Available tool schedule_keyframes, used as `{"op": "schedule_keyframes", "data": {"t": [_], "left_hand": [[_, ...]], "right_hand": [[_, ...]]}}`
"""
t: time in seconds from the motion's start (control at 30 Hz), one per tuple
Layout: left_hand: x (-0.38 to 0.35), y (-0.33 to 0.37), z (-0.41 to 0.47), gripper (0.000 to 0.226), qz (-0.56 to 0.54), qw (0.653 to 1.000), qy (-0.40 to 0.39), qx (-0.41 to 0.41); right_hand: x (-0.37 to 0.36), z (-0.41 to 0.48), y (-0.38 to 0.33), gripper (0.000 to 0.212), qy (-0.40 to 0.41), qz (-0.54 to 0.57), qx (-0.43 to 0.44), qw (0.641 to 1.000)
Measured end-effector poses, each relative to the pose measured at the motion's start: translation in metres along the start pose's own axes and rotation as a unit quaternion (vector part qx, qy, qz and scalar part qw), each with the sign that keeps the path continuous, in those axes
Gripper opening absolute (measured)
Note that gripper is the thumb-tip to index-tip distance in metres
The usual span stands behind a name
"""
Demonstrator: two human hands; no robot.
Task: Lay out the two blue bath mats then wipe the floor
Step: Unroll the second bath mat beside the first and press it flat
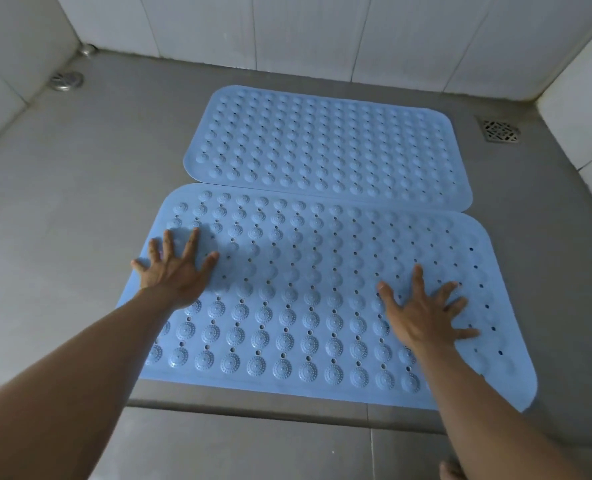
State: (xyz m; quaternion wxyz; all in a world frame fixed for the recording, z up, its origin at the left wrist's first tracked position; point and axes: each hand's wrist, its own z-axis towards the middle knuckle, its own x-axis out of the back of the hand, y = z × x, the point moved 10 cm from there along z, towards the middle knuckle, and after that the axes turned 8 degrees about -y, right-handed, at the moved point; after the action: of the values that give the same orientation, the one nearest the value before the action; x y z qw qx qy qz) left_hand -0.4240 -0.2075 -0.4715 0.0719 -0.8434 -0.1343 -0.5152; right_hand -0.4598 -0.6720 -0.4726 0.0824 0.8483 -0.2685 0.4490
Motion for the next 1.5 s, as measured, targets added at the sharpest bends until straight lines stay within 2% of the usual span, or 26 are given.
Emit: {"op": "schedule_keyframes", "data": {"t": [0.17,0.23,0.3,0.37,0.43,0.53,0.57,0.63,0.73,0.93,1.37,1.5], "left_hand": [[0.031,0.009,0.021,0.065,0.107,0.993,0.028,0.036],[0.042,0.013,0.032,0.061,0.072,0.996,0.059,0.001],[0.047,0.022,0.043,0.067,0.015,0.992,0.097,-0.081],[0.040,0.026,0.058,0.069,-0.045,0.986,0.087,-0.131],[0.037,0.025,0.070,0.066,-0.093,0.981,0.094,-0.143],[0.050,0.025,0.071,0.055,-0.131,0.966,0.173,-0.141],[0.051,0.027,0.072,0.058,-0.129,0.965,0.180,-0.139],[0.043,0.031,0.076,0.068,-0.071,0.979,0.143,-0.125],[0.030,0.037,0.080,0.060,-0.012,0.987,0.088,-0.136],[0.031,0.036,0.084,0.058,-0.004,0.988,0.073,-0.134],[0.029,0.038,0.089,0.061,0.014,0.994,0.035,-0.099],[0.029,0.039,0.088,0.061,-0.002,0.995,0.020,-0.096]], "right_hand": [[-0.007,-0.005,-0.105,0.085,0.036,-0.063,0.143,0.987],[-0.015,-0.004,-0.154,0.081,0.032,-0.076,0.195,0.977],[-0.022,-0.005,-0.202,0.079,0.036,-0.090,0.247,0.964],[-0.026,-0.005,-0.244,0.080,0.056,-0.114,0.299,0.946],[-0.031,-0.002,-0.281,0.079,0.065,-0.134,0.350,0.925],[-0.045,-0.002,-0.314,0.074,0.071,-0.165,0.410,0.894],[-0.049,0.000,-0.317,0.072,0.074,-0.174,0.410,0.893],[-0.051,0.004,-0.316,0.071,0.074,-0.180,0.395,0.898],[-0.052,0.008,-0.316,0.069,0.058,-0.188,0.379,0.904],[-0.047,0.007,-0.317,0.070,0.061,-0.161,0.352,0.920],[-0.046,0.007,-0.317,0.069,0.046,-0.131,0.354,0.925],[-0.045,0.008,-0.314,0.066,0.014,-0.124,0.363,0.923]]}}
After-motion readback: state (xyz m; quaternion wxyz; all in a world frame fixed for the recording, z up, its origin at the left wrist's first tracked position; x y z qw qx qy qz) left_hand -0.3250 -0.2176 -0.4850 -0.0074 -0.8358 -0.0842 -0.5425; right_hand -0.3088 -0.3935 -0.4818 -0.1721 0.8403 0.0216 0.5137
